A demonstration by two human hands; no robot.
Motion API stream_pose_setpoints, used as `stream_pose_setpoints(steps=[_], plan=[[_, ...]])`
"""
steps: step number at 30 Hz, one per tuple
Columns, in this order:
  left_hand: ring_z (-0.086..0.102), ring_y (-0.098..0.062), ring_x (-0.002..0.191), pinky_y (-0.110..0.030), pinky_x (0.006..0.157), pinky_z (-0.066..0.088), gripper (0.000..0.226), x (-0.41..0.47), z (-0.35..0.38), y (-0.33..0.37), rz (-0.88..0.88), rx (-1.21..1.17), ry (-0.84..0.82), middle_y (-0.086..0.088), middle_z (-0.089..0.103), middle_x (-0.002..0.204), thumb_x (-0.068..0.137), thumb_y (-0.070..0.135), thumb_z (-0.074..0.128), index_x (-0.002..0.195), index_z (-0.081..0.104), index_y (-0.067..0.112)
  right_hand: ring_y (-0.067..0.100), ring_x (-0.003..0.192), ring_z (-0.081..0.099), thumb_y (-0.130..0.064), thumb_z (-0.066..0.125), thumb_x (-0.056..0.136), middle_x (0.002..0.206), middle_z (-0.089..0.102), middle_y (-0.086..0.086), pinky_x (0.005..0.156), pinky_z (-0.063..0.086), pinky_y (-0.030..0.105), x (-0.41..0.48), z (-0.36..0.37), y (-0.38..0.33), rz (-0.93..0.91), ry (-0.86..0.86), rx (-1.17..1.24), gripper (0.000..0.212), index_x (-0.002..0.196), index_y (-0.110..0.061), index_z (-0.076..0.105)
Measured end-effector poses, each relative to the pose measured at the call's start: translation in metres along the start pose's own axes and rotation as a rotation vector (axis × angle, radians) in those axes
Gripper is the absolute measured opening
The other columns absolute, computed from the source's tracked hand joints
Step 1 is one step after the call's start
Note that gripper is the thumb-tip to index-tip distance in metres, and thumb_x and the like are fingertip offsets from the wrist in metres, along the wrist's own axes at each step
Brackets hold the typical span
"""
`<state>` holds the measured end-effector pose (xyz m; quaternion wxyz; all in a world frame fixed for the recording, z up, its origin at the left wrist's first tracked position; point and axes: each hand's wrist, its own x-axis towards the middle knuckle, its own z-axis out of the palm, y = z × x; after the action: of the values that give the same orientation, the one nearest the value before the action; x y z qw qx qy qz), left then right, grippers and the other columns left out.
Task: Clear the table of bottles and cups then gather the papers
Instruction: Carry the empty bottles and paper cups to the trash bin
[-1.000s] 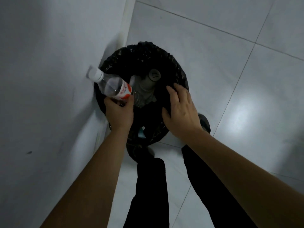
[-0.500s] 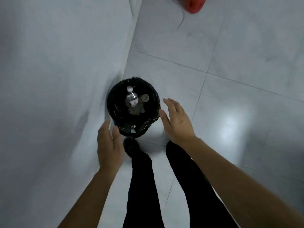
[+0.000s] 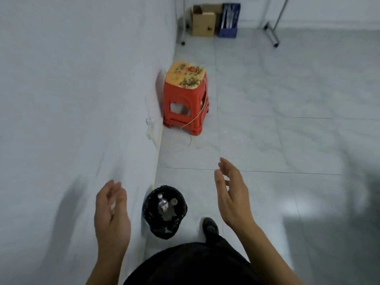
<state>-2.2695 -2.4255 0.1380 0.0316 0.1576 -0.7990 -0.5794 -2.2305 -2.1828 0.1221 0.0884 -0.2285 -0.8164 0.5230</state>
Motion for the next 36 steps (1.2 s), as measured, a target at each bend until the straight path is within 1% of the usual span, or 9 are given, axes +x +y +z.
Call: stream_pose_setpoints(steps=[2, 5, 10, 14, 19, 25, 28, 32, 36], plan=[[0.057, -0.015, 0.123, -0.037, 0.103, 0.045, 0.031, -0.001, -0.006, 0.008, 0.067, -0.020, -0.090, 0.013, 0.061, 0.128, 0.100, 0.032, 0.052, 0.131, 0.053, 0.031, -0.006, 0.122, 0.050, -0.051, 0.039, 0.098, 0.137, 0.052, -0.016, 0.099, 0.046, 0.023, -0.021, -0.012, -0.009, 0.001, 0.089, 0.034, 0.050, 0.144, -0.032, 0.044], [0.057, -0.012, 0.120, -0.024, 0.094, 0.044, 0.029, 0.000, -0.013, 0.017, 0.156, -0.044, -0.240, 0.010, 0.062, 0.126, 0.101, 0.022, 0.053, 0.130, 0.054, 0.026, -0.005, 0.121, 0.051, -0.052, 0.041, 0.097, 0.136, 0.053, -0.015, 0.098, 0.047, 0.022, -0.059, -0.026, -0.013, 0.022, 0.236, 0.032, 0.050, 0.142, -0.031, 0.046], [0.060, -0.016, 0.118, -0.040, 0.098, 0.048, 0.031, -0.006, 0.008, 0.005, 0.181, -0.047, -0.463, 0.012, 0.063, 0.120, 0.096, 0.036, 0.057, 0.126, 0.054, 0.031, -0.008, 0.120, 0.050, -0.049, 0.044, 0.096, 0.133, 0.053, -0.017, 0.098, 0.049, 0.025, -0.143, -0.045, 0.006, 0.145, 0.473, -0.021, 0.048, 0.140, -0.030, 0.049], [0.059, -0.023, 0.118, -0.042, 0.101, 0.048, 0.025, -0.057, 0.044, 0.001, 0.200, -0.013, -0.724, 0.008, 0.062, 0.122, 0.101, 0.027, 0.054, 0.126, 0.052, 0.032, -0.003, 0.119, 0.054, -0.045, 0.048, 0.096, 0.131, 0.056, -0.014, 0.097, 0.052, 0.031, -0.243, -0.066, 0.029, 0.296, 0.753, -0.047, 0.045, 0.139, -0.029, 0.049], [0.059, -0.016, 0.116, -0.044, 0.099, 0.050, 0.027, -0.183, 0.086, 0.035, 0.394, -0.008, -1.118, 0.008, 0.063, 0.117, 0.099, 0.023, 0.056, 0.126, 0.053, 0.028, 0.006, 0.116, 0.057, -0.046, 0.048, 0.094, 0.130, 0.058, -0.007, 0.095, 0.053, 0.032, -0.386, -0.105, 0.038, 0.461, 1.160, -0.067, 0.051, 0.141, -0.025, 0.048], [0.060, -0.004, 0.113, -0.013, 0.084, 0.046, 0.030, -0.360, 0.087, 0.056, 0.665, -0.051, -1.498, 0.010, 0.063, 0.119, 0.099, 0.020, 0.055, 0.128, 0.052, 0.029, 0.009, 0.115, 0.059, -0.031, 0.055, 0.098, 0.126, 0.060, -0.006, 0.090, 0.048, 0.022, -0.537, -0.143, 0.065, 0.572, 1.579, 0.063, 0.042, 0.139, -0.024, 0.051], [0.059, 0.000, 0.112, -0.013, 0.084, 0.044, 0.032, -0.447, 0.082, 0.036, 0.738, -0.022, -1.590, 0.008, 0.064, 0.118, 0.098, 0.018, 0.055, 0.128, 0.051, 0.030, 0.002, 0.116, 0.058, -0.031, 0.057, 0.097, 0.125, 0.060, -0.010, 0.092, 0.050, 0.025, -0.607, -0.164, 0.095, 0.615, 1.663, 0.123, 0.040, 0.136, -0.031, 0.050], [0.059, 0.001, 0.111, -0.024, 0.091, 0.047, 0.033, -0.559, 0.079, -0.001, 0.739, 0.005, -1.695, 0.007, 0.064, 0.116, 0.098, 0.015, 0.055, 0.127, 0.051, 0.030, -0.004, 0.115, 0.057, -0.029, 0.062, 0.095, 0.122, 0.061, -0.016, 0.092, 0.052, 0.027, -0.691, -0.199, 0.137, 0.648, 1.731, 0.171, 0.039, 0.132, -0.033, 0.051], [0.059, -0.005, 0.112, -0.020, 0.088, 0.045, 0.035, -0.658, 0.078, -0.013, 0.764, 0.034, -1.775, 0.004, 0.063, 0.117, 0.096, 0.015, 0.056, 0.130, 0.051, 0.024, -0.002, 0.116, 0.057, -0.031, 0.061, 0.095, 0.124, 0.060, -0.017, 0.091, 0.050, 0.023, -0.759, -0.246, 0.160, 0.672, 1.756, 0.171, 0.040, 0.134, -0.032, 0.051]])
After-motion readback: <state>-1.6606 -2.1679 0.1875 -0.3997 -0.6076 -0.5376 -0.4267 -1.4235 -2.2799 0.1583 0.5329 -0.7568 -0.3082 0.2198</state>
